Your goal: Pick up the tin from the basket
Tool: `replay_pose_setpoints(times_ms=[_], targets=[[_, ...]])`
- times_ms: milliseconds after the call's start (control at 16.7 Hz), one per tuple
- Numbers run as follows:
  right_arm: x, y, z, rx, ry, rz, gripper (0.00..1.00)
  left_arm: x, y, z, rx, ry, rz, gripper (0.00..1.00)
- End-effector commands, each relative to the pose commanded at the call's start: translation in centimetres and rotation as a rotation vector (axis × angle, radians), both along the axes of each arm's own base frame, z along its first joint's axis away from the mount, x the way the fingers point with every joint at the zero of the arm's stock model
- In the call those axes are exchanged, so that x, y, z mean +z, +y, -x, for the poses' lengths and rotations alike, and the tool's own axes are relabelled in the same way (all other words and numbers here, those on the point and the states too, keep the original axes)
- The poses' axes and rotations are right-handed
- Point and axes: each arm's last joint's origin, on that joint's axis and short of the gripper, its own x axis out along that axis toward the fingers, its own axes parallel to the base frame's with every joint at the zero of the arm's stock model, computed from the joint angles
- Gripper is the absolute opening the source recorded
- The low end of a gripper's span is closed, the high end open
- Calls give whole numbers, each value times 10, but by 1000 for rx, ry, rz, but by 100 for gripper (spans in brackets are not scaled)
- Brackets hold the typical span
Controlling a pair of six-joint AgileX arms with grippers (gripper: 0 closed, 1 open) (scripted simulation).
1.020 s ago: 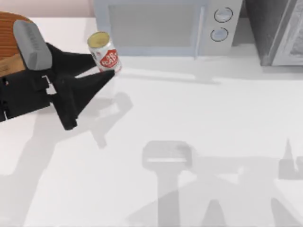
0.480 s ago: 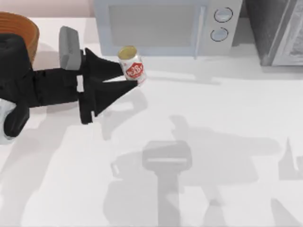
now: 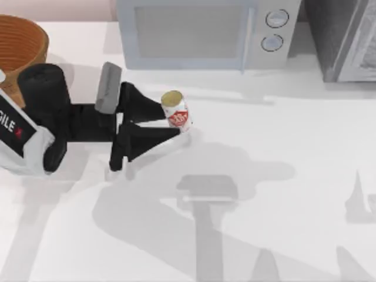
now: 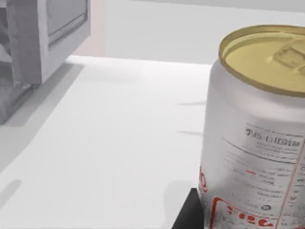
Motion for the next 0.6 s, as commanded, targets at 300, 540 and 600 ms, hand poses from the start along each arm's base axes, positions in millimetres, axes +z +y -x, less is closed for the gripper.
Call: replay_pose_setpoints(times_ms=[300, 540, 600], targets=[[0, 0, 0, 0, 0, 0, 100, -55, 10, -17, -27, -45, 9, 0], [0, 0, 0, 0, 0, 0, 100, -66, 18, -21, -3, -63, 9, 0], [0, 0, 0, 0, 0, 0, 100, -66, 18, -21, -3, -63, 9, 0]])
